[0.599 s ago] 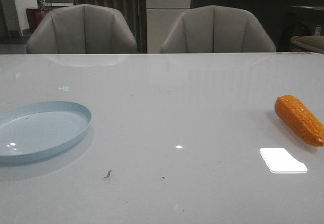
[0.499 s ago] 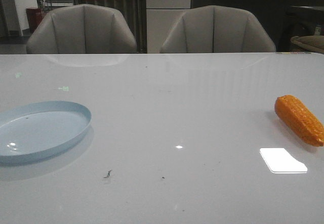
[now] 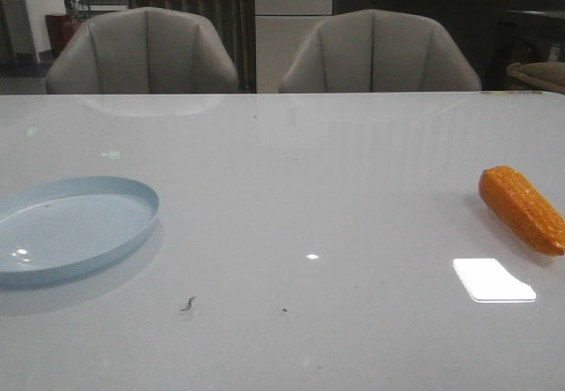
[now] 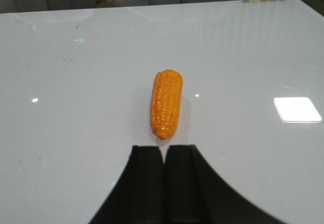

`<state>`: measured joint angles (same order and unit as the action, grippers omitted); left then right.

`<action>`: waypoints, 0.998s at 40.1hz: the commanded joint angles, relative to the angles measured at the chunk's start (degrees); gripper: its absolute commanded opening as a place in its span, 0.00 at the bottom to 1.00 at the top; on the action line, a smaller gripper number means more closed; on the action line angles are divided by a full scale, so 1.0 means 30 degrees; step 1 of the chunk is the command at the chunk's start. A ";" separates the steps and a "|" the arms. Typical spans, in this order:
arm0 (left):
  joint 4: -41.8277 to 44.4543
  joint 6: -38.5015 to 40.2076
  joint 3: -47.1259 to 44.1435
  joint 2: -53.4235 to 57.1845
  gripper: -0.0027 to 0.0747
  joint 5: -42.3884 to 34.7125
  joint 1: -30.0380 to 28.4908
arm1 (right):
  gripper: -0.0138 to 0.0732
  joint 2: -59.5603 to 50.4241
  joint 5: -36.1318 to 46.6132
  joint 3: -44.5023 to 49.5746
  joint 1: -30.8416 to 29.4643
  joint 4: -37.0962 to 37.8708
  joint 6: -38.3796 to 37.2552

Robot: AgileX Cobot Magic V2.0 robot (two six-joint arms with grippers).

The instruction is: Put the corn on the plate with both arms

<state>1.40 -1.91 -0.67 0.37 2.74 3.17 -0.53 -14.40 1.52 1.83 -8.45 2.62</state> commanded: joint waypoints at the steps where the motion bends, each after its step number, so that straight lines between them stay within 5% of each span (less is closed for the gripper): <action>1: -0.0008 0.0215 -0.0682 0.0374 0.16 -0.1739 -0.0085 | 0.22 -0.0484 0.1579 -0.0385 -0.0072 0.0116 -0.0040; 20: -0.0008 0.0215 -0.0682 0.0374 0.16 -0.2010 -0.0085 | 0.22 -0.0484 0.2368 -0.0385 -0.0072 0.0135 -0.0040; 33: -0.0008 0.0215 -0.0607 0.0374 0.16 -0.7882 -0.0085 | 0.22 -0.0484 0.7235 -0.0385 -0.0072 0.0135 -0.0040; 40: -0.0008 0.0215 0.0671 0.0374 0.16 -0.8206 -0.0085 | 0.22 -0.0484 0.8843 -0.1456 -0.0072 -0.0521 -0.0228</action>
<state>1.40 -1.91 -0.55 0.37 -16.59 3.17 -0.53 5.17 1.00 1.83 -9.45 2.36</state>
